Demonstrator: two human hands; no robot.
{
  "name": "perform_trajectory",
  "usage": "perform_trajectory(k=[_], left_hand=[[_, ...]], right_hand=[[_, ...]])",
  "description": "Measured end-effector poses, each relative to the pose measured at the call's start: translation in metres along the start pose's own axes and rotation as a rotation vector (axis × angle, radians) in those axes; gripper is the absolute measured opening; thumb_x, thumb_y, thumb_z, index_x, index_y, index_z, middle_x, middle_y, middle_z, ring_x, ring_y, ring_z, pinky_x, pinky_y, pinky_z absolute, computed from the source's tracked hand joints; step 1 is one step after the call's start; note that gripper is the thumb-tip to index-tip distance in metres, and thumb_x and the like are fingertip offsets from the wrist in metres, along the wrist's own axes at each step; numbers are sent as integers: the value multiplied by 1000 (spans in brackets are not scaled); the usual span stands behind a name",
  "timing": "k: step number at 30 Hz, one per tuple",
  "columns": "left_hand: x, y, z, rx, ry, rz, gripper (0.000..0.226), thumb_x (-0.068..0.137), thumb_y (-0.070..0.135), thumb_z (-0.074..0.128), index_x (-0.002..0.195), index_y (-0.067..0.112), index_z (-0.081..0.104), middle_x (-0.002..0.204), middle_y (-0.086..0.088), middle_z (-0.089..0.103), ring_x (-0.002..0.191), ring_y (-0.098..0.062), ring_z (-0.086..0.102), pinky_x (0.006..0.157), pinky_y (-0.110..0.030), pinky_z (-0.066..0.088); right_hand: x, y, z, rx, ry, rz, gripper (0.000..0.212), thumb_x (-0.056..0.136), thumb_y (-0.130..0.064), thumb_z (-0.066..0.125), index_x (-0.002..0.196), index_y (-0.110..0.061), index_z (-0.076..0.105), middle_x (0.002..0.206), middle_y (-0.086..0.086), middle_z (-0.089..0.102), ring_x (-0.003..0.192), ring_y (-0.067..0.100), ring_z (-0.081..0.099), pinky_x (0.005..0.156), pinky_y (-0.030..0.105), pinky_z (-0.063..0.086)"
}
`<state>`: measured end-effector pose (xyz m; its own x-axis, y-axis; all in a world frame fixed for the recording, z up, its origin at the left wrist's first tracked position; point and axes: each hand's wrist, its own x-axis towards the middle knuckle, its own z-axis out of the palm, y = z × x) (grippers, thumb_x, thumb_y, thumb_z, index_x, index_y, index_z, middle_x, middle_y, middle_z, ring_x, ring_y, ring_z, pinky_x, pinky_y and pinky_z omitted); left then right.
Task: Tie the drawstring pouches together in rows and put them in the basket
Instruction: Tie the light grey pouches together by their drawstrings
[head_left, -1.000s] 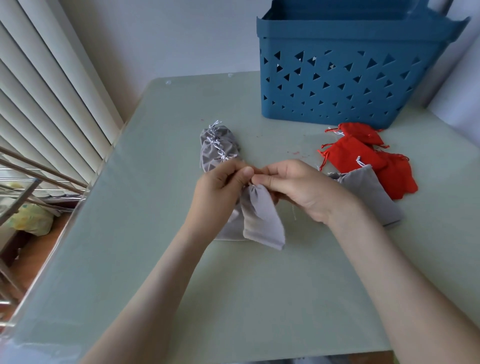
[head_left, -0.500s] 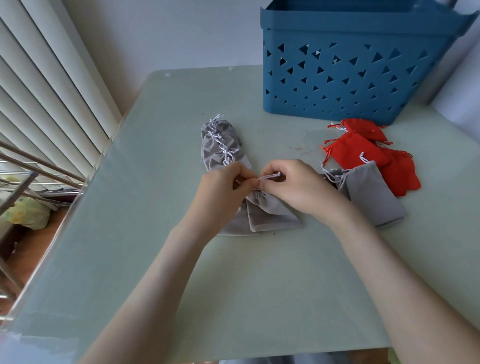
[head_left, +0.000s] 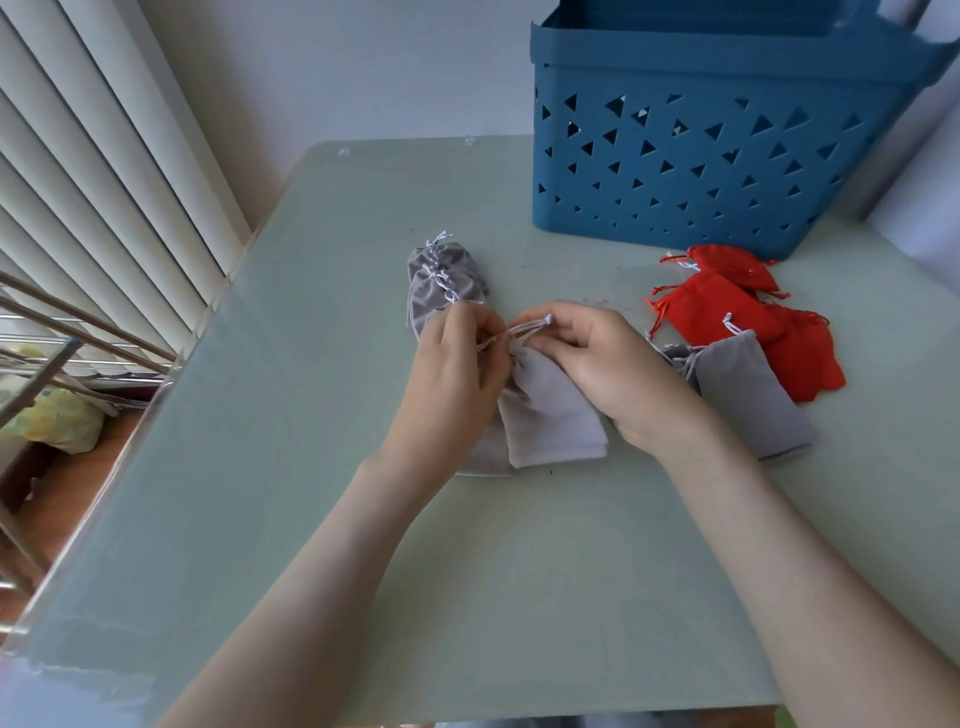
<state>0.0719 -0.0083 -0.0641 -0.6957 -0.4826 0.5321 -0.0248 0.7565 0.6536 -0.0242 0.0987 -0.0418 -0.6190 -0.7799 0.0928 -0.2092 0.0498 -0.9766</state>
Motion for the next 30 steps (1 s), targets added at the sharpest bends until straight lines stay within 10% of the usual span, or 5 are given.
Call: perform_trajectory(k=[23, 30], left_hand=[[2, 2, -3, -96, 138, 88, 6, 89, 8, 57, 90, 5, 62, 85, 26, 51, 81, -8, 52, 70, 0, 35], [3, -3, 1, 55, 318, 15, 32, 82, 33, 67, 97, 7, 55, 102, -1, 49, 93, -18, 42, 86, -17, 34]], right_hand=[[0, 0, 5, 100, 42, -121, 18, 93, -6, 57, 80, -18, 62, 76, -3, 60, 75, 10, 51, 70, 25, 41], [1, 2, 3, 64, 37, -148, 25, 93, -4, 52, 79, -24, 61, 73, -7, 58, 68, 5, 51, 65, 17, 41]])
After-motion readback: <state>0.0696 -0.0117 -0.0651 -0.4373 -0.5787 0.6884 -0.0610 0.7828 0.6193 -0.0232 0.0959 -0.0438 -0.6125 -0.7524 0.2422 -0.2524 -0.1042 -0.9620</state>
